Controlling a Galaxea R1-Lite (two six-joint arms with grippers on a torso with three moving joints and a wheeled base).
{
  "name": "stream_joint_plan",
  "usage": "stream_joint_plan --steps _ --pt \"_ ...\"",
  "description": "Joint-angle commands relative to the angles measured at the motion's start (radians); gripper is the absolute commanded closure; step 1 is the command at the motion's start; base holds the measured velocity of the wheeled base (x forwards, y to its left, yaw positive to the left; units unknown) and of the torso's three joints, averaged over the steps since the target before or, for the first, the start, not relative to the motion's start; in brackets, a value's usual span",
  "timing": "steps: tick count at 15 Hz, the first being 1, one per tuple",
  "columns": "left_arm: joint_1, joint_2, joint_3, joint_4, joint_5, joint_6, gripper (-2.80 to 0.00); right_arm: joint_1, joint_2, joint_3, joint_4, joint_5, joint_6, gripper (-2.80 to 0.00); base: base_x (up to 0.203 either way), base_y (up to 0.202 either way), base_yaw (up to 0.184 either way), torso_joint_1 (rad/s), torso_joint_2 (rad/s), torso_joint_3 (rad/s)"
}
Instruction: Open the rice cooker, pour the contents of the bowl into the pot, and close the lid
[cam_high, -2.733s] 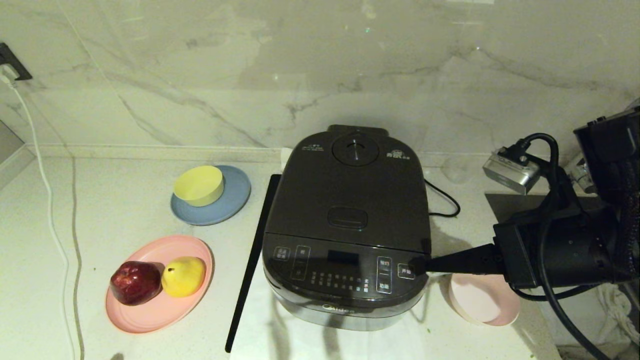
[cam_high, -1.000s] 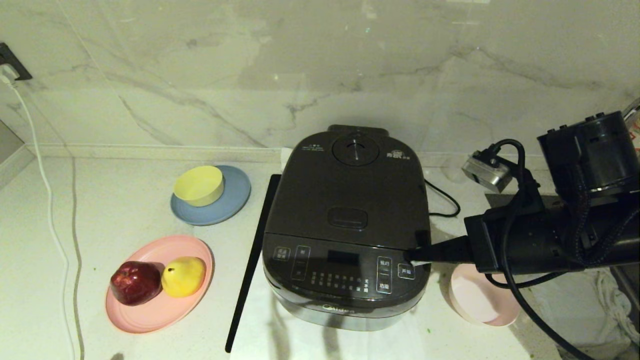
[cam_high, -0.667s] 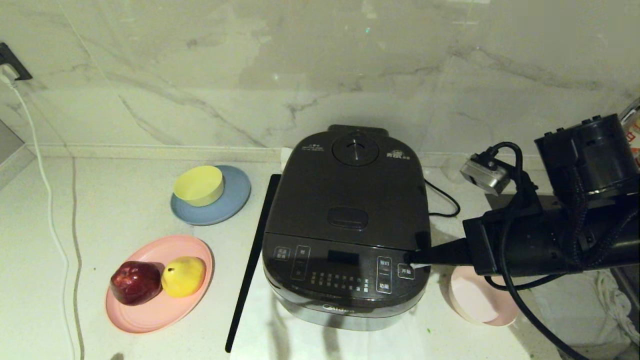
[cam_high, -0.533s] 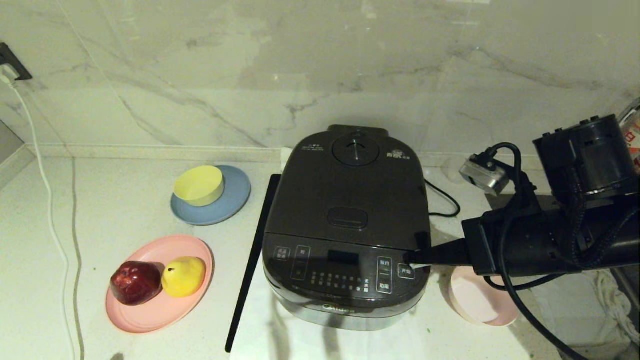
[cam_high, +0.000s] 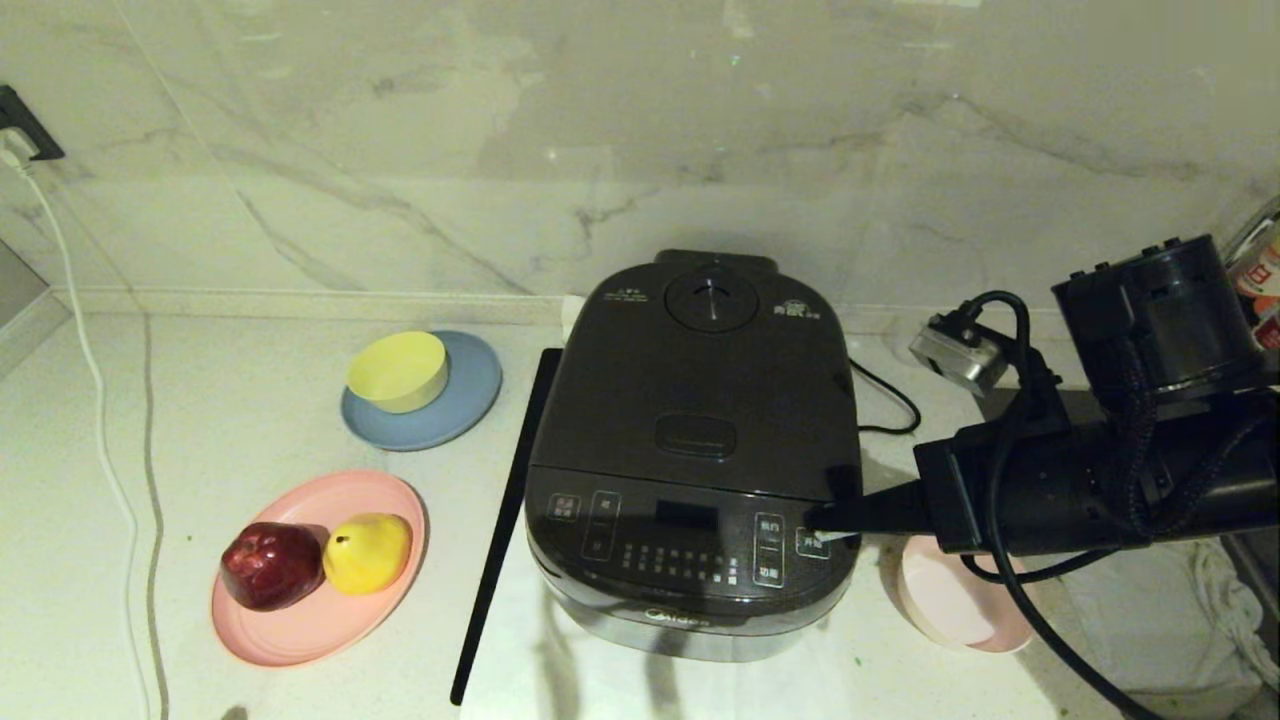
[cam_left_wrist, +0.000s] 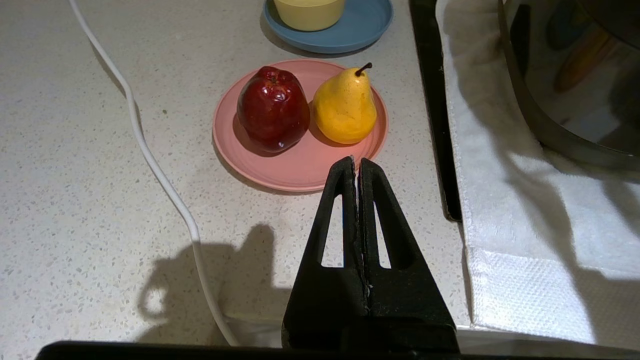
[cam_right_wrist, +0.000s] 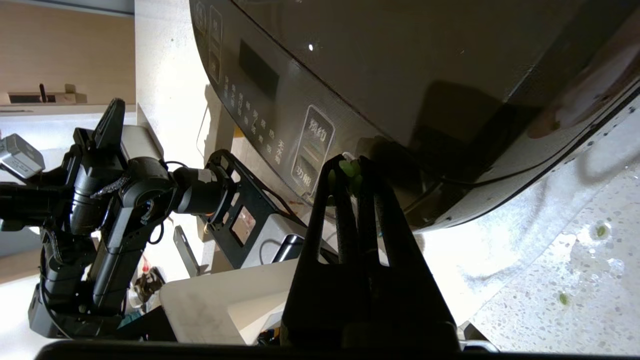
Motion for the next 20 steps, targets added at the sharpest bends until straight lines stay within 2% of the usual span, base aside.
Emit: stream_joint_plan --steps 1,20 --pt "-0.001 0.000 0.009 0.000 0.000 0.000 0.00 0.001 0.005 -0.002 0.001 0.003 0.002 0.00 0.000 0.000 0.000 0.000 0.00 0.000" --pt "0.001 0.000 0.009 0.001 0.000 0.000 0.00 -0.005 0.043 0.024 -0.028 0.003 0.000 0.00 0.000 0.000 0.000 0.000 0.00 0.000"
